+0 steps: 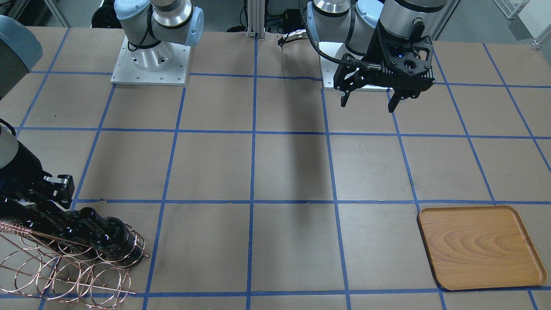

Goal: Take wine from basket and place on tray
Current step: 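Lower the right gripper onto the nearest bottle neck and close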

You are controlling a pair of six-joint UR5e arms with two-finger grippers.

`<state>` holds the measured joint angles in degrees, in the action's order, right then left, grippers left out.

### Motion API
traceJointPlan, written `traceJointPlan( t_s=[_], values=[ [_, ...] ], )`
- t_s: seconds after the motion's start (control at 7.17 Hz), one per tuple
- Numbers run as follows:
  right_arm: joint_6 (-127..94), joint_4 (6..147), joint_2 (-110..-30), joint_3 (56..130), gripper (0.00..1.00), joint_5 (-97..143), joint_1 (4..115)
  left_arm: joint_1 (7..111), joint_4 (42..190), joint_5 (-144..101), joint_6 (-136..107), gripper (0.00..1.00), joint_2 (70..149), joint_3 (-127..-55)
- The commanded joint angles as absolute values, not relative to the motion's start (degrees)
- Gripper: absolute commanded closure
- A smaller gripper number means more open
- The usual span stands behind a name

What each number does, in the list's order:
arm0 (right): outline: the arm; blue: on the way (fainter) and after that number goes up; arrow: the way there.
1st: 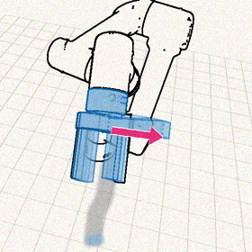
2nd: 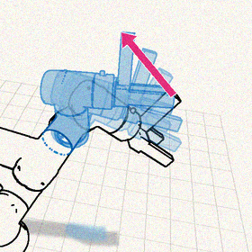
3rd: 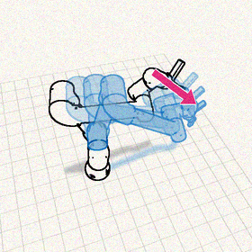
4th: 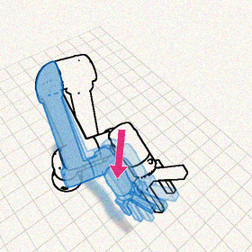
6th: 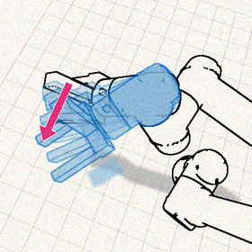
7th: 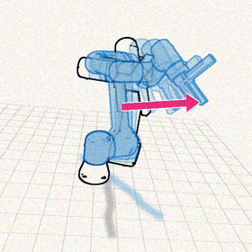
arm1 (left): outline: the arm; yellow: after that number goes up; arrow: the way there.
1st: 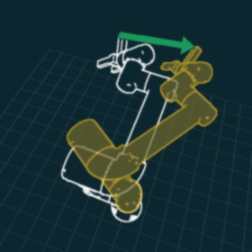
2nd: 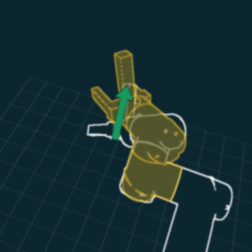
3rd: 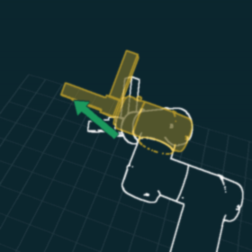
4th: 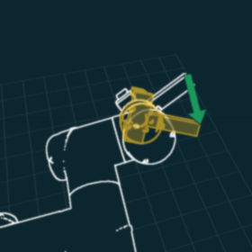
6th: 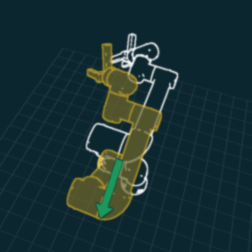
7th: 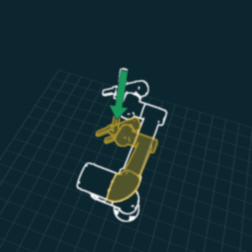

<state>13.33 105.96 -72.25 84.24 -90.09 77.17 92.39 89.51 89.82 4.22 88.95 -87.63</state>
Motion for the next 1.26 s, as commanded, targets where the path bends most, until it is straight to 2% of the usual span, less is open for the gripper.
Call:
traceJointPlan(
  t_s=[0.0, 0.56, 0.7, 0.84, 1.12],
  values=[
    [13.27, 106.08, -72.25, 83.94, 0.58, -90.0, 77.17, 92.37, 89.47, 89.82, 4.22, 0.0, 89.03, -87.63],
    [13.27, 107.75, -71.81, 83.67, 0.58, -89.22, 77.17, 92.37, 89.39, 89.82, 4.22, 0.0, 88.95, -87.63],
    [13.18, 107.75, -71.81, 83.67, 0.51, -88.25, 77.17, 92.37, 89.47, 89.82, 4.31, 0.0, 88.95, -87.63],
    [13.27, 107.75, -71.81, 83.67, 0.3, -88.24, 77.17, 92.37, 89.47, 89.82, 4.31, 0.0, 88.86, -87.63],
    [13.27, 108.63, -71.46, 83.67, 0.34, -88.24, 77.17, 92.37, 89.47, 89.82, 4.31, 0.0, 88.86, -87.63]
  ],
)
